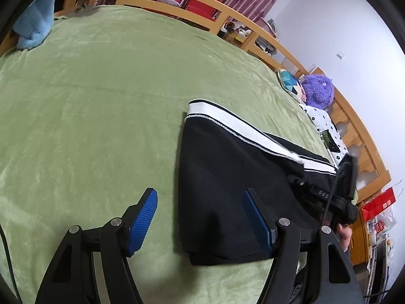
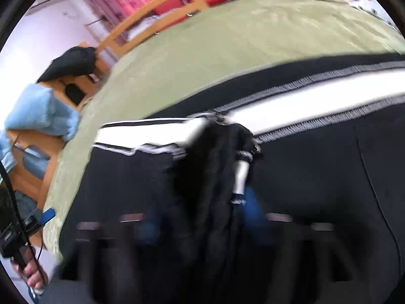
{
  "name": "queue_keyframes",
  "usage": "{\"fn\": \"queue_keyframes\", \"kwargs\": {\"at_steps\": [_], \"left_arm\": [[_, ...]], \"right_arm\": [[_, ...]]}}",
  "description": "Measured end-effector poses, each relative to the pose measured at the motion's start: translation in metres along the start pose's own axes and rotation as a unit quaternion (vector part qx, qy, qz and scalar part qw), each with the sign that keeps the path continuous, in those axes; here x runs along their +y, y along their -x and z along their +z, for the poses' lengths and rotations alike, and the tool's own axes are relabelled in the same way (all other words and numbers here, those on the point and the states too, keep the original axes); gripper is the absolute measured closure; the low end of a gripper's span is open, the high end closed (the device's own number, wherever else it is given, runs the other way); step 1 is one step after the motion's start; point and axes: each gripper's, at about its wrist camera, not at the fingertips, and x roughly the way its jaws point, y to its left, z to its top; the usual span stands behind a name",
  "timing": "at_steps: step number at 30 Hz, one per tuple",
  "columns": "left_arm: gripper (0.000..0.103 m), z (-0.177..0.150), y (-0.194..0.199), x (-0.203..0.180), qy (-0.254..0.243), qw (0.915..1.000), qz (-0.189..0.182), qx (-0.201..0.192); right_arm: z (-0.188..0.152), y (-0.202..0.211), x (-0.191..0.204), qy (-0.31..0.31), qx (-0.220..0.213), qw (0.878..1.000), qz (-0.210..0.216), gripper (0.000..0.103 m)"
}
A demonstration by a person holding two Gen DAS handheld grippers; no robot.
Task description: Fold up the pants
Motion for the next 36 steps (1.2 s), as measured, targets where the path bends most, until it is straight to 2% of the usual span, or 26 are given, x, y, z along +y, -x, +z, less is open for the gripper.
{"fn": "queue_keyframes", "kwargs": {"at_steps": [3,5,7,9,11,13,15,16,18,20,23,24,25,29,32,33,36], "left_arm": [[0.035,0.003,-0.004,-0.006,-0.002,1.0000,-0.004,-0.002],[0.035,0.003,-0.005,-0.009,-0.004,0.9999,-0.008,-0.004],[0.035,0.002,-0.007,-0.014,-0.009,0.9998,-0.015,-0.002],[0.035,-0.001,-0.012,-0.018,-0.009,0.9999,-0.012,0.005],[0.035,-0.004,-0.015,-0.022,-0.014,0.9998,-0.010,0.011],[0.035,-0.007,-0.017,-0.028,-0.020,0.9997,-0.006,0.012],[0.035,-0.008,-0.020,-0.032,-0.022,0.9997,-0.003,0.008],[0.035,-0.009,-0.022,-0.034,-0.022,0.9997,-0.003,0.007],[0.035,-0.012,-0.030,-0.039,-0.026,0.9995,-0.004,0.018],[0.036,-0.021,-0.042,-0.040,-0.028,0.9986,0.012,0.043],[0.036,-0.046,-0.063,-0.042,-0.048,0.9948,0.027,0.086],[0.036,-0.051,-0.067,-0.042,-0.052,0.9939,0.029,0.092],[0.036,-0.055,-0.066,-0.043,-0.057,0.9939,0.031,0.089],[0.035,-0.050,-0.048,-0.042,-0.042,0.9959,0.014,0.079],[0.035,-0.048,-0.040,-0.037,-0.022,0.9972,0.000,0.072],[0.035,-0.048,-0.037,-0.036,-0.019,0.9976,-0.002,0.067],[0.035,-0.051,-0.025,-0.036,-0.017,0.9987,-0.010,0.048]], "right_arm": [[0.007,0.019,0.009,0.034,-0.033,0.999,0.024,0.089],[0.024,0.038,0.011,0.046,-0.061,0.996,0.043,0.089],[0.040,0.046,0.005,0.054,-0.075,0.995,0.024,0.087],[0.050,0.034,-0.003,0.067,-0.063,0.996,-0.008,0.069],[0.052,0.008,-0.015,0.055,-0.015,0.998,-0.036,0.065],[0.046,0.000,-0.016,0.051,0.003,0.998,-0.042,0.063],[0.034,0.014,-0.016,0.048,-0.001,0.998,-0.046,0.063],[0.026,0.030,-0.014,0.045,-0.019,0.998,-0.042,0.063],[0.008,0.056,-0.011,0.045,-0.057,0.997,-0.035,0.052],[-0.017,0.072,-0.008,0.052,-0.068,0.996,-0.035,0.052],[-0.046,0.069,-0.010,0.045,-0.034,0.998,-0.038,0.055],[-0.059,0.061,-0.012,0.043,-0.018,0.998,-0.040,0.055],[-0.069,0.056,-0.012,0.051,-0.020,0.997,-0.051,0.056],[-0.071,0.061,-0.006,0.053,-0.029,0.997,-0.057,0.052],[-0.062,0.063,-0.011,0.004,-0.040,0.999,-0.008,0.039],[-0.060,0.057,-0.012,-0.006,-0.035,0.999,-0.002,0.045],[-0.059,0.049,-0.018,-0.015,-0.026,0.999,-0.036,0.072]]}}
